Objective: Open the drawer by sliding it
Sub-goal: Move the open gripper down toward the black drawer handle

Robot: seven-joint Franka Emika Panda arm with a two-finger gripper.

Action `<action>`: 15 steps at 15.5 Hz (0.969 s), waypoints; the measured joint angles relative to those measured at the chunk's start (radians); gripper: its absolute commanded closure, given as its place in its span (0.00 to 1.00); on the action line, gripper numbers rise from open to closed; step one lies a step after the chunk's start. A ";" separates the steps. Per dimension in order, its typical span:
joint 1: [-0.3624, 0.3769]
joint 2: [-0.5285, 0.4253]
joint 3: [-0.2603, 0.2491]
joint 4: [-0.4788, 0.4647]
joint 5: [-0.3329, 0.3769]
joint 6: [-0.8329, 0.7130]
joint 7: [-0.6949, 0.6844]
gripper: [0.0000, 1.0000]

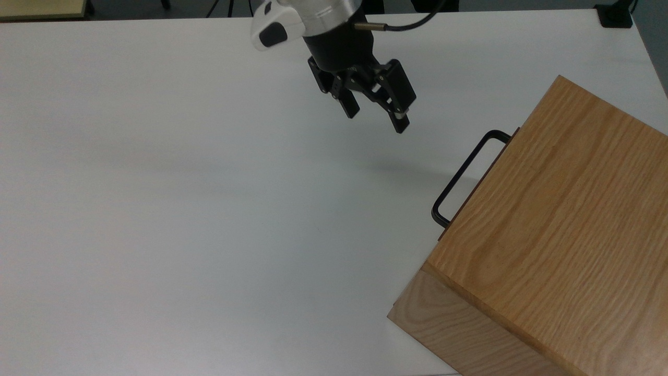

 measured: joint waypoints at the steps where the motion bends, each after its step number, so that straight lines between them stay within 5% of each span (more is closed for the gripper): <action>1: 0.012 0.010 0.000 0.000 0.003 0.026 0.000 0.01; 12: 0.086 0.105 0.055 0.001 0.003 0.315 0.006 0.01; 15: 0.086 0.108 0.067 0.002 0.003 0.316 -0.007 0.14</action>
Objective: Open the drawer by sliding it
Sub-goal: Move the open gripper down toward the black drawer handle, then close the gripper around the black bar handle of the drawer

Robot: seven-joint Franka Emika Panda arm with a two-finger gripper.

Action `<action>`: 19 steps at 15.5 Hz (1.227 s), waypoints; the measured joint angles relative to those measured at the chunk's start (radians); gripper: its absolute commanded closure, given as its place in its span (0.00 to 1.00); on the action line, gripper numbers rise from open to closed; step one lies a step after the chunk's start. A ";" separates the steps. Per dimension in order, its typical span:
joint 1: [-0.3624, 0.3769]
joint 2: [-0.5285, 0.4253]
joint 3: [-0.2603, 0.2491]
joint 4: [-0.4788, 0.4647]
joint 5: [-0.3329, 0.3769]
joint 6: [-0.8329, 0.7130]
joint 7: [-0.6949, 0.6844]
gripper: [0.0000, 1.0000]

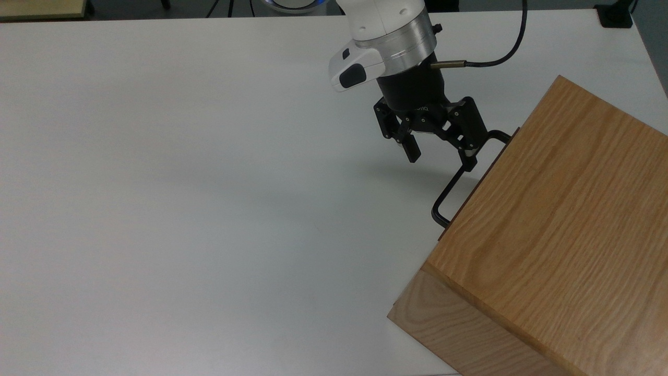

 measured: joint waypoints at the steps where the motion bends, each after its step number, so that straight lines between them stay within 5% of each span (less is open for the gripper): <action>1: 0.000 0.000 0.003 0.000 0.000 0.000 -0.002 0.18; 6: 0.000 0.016 0.022 0.001 0.000 0.063 -0.007 0.67; 10: 0.000 0.034 0.039 0.001 0.001 0.179 -0.007 0.88; 16: -0.001 0.038 0.040 0.000 0.008 0.189 0.001 0.84; 19: -0.007 0.037 0.049 -0.001 0.008 0.189 0.001 0.72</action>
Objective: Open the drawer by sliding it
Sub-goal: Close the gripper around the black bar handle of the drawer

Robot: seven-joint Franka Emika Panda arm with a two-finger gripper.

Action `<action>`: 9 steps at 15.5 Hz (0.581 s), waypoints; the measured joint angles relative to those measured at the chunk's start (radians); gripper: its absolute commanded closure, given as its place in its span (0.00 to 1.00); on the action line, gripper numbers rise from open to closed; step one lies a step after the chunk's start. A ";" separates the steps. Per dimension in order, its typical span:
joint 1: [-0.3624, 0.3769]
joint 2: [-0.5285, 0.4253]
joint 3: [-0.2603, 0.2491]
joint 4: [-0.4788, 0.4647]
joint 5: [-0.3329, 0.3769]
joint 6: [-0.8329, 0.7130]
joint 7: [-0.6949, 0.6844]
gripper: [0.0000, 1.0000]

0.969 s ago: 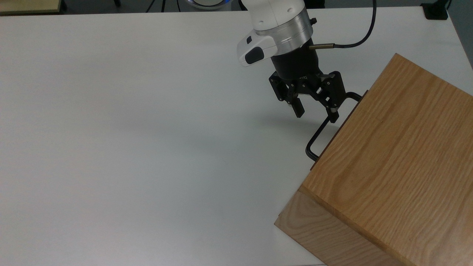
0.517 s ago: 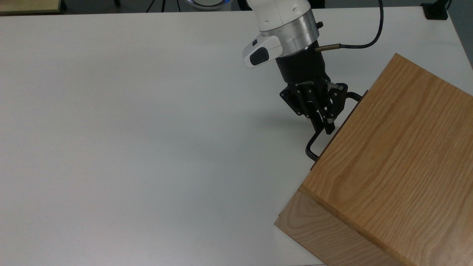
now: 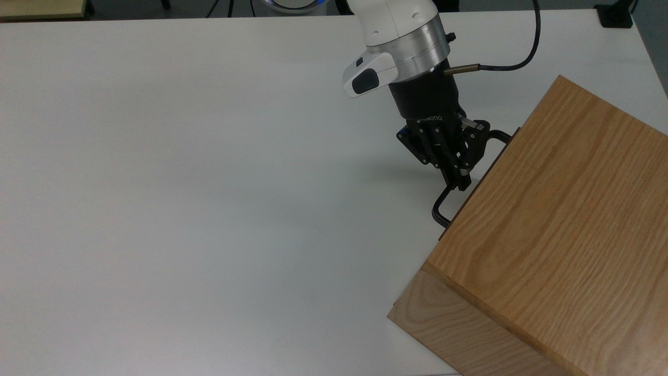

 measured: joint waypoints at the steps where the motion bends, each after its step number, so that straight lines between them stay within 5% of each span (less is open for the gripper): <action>1: -0.001 -0.001 0.008 -0.002 0.000 -0.001 -0.001 0.72; 9: -0.003 -0.009 0.024 -0.013 0.000 -0.010 0.007 0.84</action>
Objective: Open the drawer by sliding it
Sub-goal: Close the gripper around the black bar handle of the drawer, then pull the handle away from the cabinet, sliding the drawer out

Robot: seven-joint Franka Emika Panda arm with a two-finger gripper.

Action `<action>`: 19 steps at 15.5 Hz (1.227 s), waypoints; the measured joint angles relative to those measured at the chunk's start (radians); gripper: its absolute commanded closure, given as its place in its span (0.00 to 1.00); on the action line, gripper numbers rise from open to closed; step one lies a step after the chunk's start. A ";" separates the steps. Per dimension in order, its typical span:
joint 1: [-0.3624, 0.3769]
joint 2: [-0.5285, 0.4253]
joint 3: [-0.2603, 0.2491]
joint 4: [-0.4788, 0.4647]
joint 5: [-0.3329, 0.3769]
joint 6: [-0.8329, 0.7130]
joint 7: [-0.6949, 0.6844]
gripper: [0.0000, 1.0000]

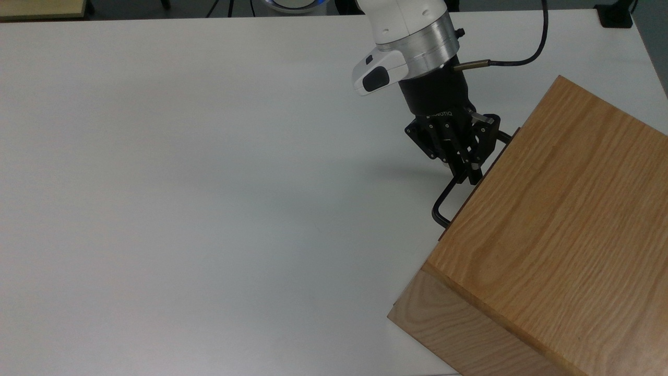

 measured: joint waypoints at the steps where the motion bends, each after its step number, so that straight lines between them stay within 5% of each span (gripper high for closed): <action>1: -0.001 -0.001 0.001 0.000 0.000 -0.002 0.003 0.84; 11: -0.013 -0.033 0.003 -0.042 0.002 -0.008 0.030 0.85; 19: -0.083 -0.173 0.003 -0.184 0.002 -0.113 0.027 0.85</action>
